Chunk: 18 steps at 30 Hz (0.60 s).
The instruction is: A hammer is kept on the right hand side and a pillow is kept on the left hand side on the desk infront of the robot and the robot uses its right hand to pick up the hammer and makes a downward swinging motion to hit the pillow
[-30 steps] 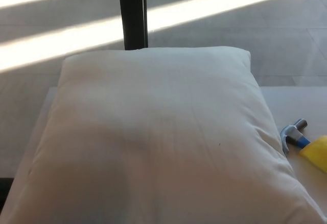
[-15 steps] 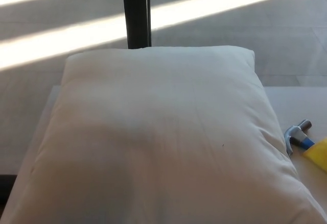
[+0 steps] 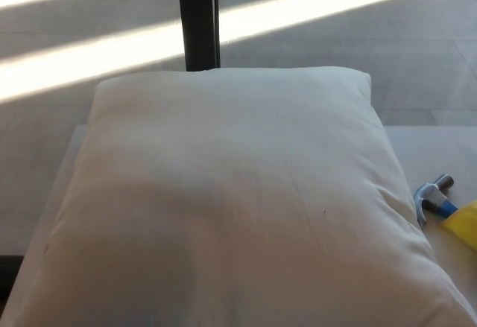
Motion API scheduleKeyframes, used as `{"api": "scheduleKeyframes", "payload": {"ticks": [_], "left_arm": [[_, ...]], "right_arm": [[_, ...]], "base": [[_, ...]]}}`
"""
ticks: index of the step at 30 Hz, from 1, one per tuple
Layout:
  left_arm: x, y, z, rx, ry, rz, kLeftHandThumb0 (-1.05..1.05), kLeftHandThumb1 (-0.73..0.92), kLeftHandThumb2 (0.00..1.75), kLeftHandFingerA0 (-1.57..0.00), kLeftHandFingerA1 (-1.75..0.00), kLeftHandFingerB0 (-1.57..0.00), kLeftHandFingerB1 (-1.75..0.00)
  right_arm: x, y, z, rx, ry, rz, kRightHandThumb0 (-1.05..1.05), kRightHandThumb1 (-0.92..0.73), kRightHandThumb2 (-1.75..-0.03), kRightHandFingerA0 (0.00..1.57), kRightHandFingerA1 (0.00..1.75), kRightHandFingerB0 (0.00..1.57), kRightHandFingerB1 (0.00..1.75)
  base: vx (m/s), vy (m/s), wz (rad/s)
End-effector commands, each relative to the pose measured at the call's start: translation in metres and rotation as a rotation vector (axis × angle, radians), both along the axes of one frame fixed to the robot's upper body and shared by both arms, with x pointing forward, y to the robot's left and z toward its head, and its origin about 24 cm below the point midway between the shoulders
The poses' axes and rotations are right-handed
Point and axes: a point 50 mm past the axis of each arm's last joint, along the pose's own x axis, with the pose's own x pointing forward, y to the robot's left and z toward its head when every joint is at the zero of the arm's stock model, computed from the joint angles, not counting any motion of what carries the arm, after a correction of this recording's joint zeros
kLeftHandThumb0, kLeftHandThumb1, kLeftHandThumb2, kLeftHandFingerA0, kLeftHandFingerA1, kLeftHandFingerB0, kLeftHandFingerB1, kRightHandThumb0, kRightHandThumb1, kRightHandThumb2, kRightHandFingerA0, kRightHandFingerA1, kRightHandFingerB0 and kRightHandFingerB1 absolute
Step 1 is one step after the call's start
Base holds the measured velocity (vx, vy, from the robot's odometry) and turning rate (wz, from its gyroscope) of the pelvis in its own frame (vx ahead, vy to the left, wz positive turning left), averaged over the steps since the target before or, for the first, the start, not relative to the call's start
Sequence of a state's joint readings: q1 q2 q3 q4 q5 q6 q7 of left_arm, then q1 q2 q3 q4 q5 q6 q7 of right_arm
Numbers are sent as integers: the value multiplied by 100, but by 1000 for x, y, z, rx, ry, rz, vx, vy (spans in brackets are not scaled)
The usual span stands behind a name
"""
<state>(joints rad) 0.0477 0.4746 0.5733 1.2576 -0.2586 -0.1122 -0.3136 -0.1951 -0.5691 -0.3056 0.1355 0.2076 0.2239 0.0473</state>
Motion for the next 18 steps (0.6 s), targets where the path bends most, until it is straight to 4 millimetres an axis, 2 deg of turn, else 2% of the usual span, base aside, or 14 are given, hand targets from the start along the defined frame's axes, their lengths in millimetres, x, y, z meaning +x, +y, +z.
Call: {"api": "scheduleKeyframes", "payload": {"ticks": [1, 2, 3, 4, 5, 6, 7, 8, 9, 10, 11, 18], "left_arm": [[-6, 5, 3, 17, -12, 20, -65, 61, 100, -57, -65, -40, -58], [-6, 5, 4, 19, -13, 18, -67, 79, 63, -64, -55, -46, -46], [-6, 5, 4, 23, -13, 16, -66, 62, 101, -58, -65, -41, -58], [-6, 5, 4, 23, -10, 14, -66, 62, 101, -58, -65, -41, -58], [-5, 5, 4, 31, -8, 8, -67, 79, 64, -64, -54, -46, -45], [-5, 5, 4, 33, -9, 3, -66, 62, 101, -58, -65, -41, -58], [-5, 5, 4, 24, -13, 18, -66, 79, 64, -62, -52, -43, -44], [-6, 5, 5, 31, -2, -5, -68, 81, 65, -59, -51, -41, -43], [-6, 6, 4, 31, -1, 3, -68, 62, 101, -56, -63, -39, -56], [-5, 5, 4, 25, -9, 13, -66, 62, 100, -57, -64, -40, -57], [-4, 5, 4, 21, -13, 19, -66, 79, 64, -63, -52, -45, -45], [-3, 5, 4, 25, -17, 15, -65, 80, 64, -63, -54, -44, -46]], "right_arm": [[-2, 3, -16, -298, 162, 84, -37, -44, -102, 4, 53, 0, 48], [-1, 4, -20, -344, 208, 103, -75, -56, -89, 6, 43, 9, 40], [0, 5, -25, -387, 267, 129, -74, -55, -91, 3, 41, 10, 39], [0, 5, -27, -389, 284, 137, -74, -55, -91, 3, 41, 10, 39], [2, 7, -29, -418, 303, 141, -74, -71, -62, 9, 37, 18, 28], [2, 8, -31, -462, 328, 154, -37, -42, -101, 5, 53, 0, 47], [3, 9, -34, -472, 358, 157, -79, -57, -92, 5, 44, 12, 41], [4, 10, -38, -480, 388, 152, -79, -57, -93, 6, 44, 12, 41], [6, 11, -43, -496, 407, 153, -38, -40, -101, 4, 53, 0, 47], [7, 11, -45, -515, 410, 159, -38, -39, -100, 4, 53, 0, 47], [8, 12, -48, -537, 421, 167, -80, -58, -92, 9, 48, 14, 41], [17, 18, -63, -578, 482, 193, -80, -57, -93, 9, 49, 18, 43]], "base": [[0, 0, 0], [0, 0, 0], [0, 0, 0], [0, 0, 0], [0, 0, 0], [0, 0, 0], [0, 0, 0], [0, 0, 0], [0, 0, 0], [0, 0, 0], [0, 0, 0], [0, 0, 0]]}}
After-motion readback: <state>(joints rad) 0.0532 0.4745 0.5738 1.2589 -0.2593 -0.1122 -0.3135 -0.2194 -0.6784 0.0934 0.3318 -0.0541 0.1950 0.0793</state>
